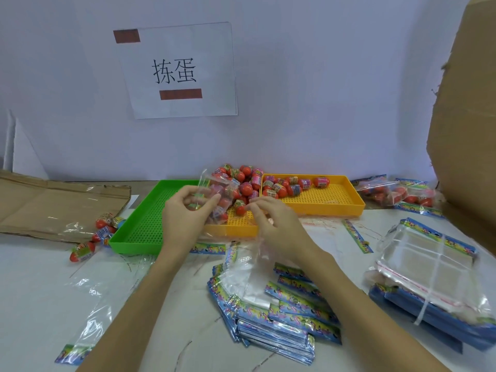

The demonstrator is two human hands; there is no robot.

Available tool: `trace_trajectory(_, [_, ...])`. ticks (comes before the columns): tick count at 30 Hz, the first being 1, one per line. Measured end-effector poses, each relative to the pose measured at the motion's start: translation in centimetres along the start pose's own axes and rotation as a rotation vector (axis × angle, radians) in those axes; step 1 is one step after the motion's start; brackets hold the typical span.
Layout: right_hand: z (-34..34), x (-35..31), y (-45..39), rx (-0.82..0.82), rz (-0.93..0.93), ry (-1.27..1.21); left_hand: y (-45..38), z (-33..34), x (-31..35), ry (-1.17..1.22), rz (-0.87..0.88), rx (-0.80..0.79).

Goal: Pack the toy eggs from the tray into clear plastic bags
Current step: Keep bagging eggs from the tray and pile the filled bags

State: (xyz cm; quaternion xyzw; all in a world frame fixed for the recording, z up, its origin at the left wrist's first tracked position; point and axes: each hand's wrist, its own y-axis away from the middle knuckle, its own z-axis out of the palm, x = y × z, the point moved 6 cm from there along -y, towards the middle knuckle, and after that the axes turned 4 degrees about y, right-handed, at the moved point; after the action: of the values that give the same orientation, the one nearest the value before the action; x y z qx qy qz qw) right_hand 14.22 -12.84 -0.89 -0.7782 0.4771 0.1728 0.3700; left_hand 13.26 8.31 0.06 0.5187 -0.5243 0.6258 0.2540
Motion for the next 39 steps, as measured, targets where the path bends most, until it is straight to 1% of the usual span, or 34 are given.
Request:
trace_trajectory(3, [2.7, 0.2, -0.3, -0.139, -0.024, 0.223, 0.2, -0.2, 0.1, 0.062, -0.029, 0.024])
trace_trajectory(5, [3.9, 0.5, -0.5, -0.173, -0.012, 0.346, 0.2, -0.2, 0.2, 0.068, -0.029, 0.027])
trace_trajectory(6, [4.2, 0.5, -0.5, -0.164, -0.012, 0.391, 0.2, -0.1, 0.2, 0.068, -0.031, 0.025])
trace_trajectory(8, [3.9, 0.2, -0.6, -0.076, -0.04, 0.426, 0.2, 0.0, 0.3, 0.076, -0.038, 0.011])
trace_trajectory(11, [1.9, -0.4, -0.4, 0.131, -0.06, 0.326, 0.4, 0.2, 0.4, 0.082, -0.035, -0.014])
trace_trajectory(13, [0.6, -0.7, -0.2, 0.211, -0.055, 0.203, 0.4, 0.2, 0.5, 0.091, -0.034, -0.026])
trace_trajectory(17, [-1.5, -1.4, 0.2, 0.286, -0.008, -0.197, 0.5, 1.0, 0.8, 0.118, -0.05, -0.131])
trace_trajectory(20, [-2.7, -1.6, 0.4, 0.351, 0.052, -0.285, 0.7, 1.7, 0.9, 0.095, -0.036, -0.201])
trace_trajectory(23, [-3.1, -1.2, 0.3, 0.368, 0.117, -0.271, 0.9, 2.1, 1.0, 0.05, -0.013, -0.202])
trace_trajectory(25, [-2.9, -0.9, 0.3, 0.329, 0.149, -0.194, 0.9, 2.1, 0.7, 0.02, -0.013, -0.182])
trace_trajectory(27, [-2.2, -0.6, 0.4, 0.233, 0.146, -0.096, 0.8, 1.7, 0.4, 0.006, -0.025, -0.129])
trace_trajectory(30, [0.0, -0.7, 0.6, 0.031, 0.016, 0.116, 0.5, 0.6, 0.2, 0.043, -0.027, -0.038])
trace_trajectory(32, [1.3, -1.2, 0.5, -0.048, -0.09, 0.22, 0.4, -0.2, 0.3, 0.051, -0.007, 0.052])
trace_trajectory(35, [3.1, -1.8, 0.2, -0.111, -0.16, 0.3, 0.0, -1.2, 0.1, 0.042, -0.019, 0.166])
trace_trajectory(39, [4.5, -2.3, 0.3, -0.137, -0.17, 0.261, -0.4, -1.5, -0.5, 0.085, -0.069, 0.167])
